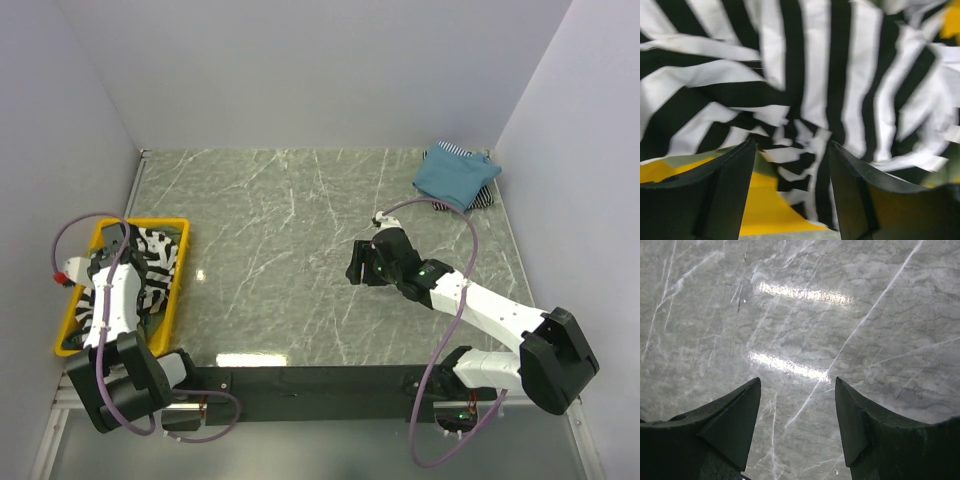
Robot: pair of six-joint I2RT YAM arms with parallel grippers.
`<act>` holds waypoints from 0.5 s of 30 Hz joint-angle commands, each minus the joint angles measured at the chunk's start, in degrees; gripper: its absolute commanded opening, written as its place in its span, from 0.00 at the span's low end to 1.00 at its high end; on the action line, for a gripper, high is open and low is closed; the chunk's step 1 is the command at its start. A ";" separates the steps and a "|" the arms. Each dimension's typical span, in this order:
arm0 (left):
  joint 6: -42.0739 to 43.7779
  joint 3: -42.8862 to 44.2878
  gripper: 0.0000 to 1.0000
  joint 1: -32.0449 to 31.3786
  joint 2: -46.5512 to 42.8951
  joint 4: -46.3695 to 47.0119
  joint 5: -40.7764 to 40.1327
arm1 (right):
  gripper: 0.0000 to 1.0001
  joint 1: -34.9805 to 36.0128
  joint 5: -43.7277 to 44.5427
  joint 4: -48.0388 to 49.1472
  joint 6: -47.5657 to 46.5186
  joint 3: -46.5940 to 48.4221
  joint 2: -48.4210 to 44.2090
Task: Fold and stack the tank tops
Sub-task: Grab the tank top from the pile
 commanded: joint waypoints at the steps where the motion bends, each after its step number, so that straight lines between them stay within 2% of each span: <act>1: -2.88 -1.24 0.66 0.57 -0.62 0.48 -3.33 | 0.68 0.63 1.06 0.36 -0.59 0.84 -1.58; 8: -1.39 -3.00 0.64 2.77 4.04 4.95 -5.10 | 0.68 0.81 0.35 1.95 0.11 -0.39 -1.05; 12: -1.12 -2.12 0.56 3.82 9.48 5.66 -3.17 | 0.68 0.72 0.88 1.25 -0.15 -0.40 -1.75; 14: -1.12 -2.03 0.41 3.82 10.46 6.01 -1.94 | 0.68 0.72 1.06 1.07 -0.24 -0.48 -2.10; 15: -0.69 -1.51 0.18 3.82 10.64 5.84 -1.41 | 0.68 0.72 1.23 0.98 -0.33 -0.57 -2.28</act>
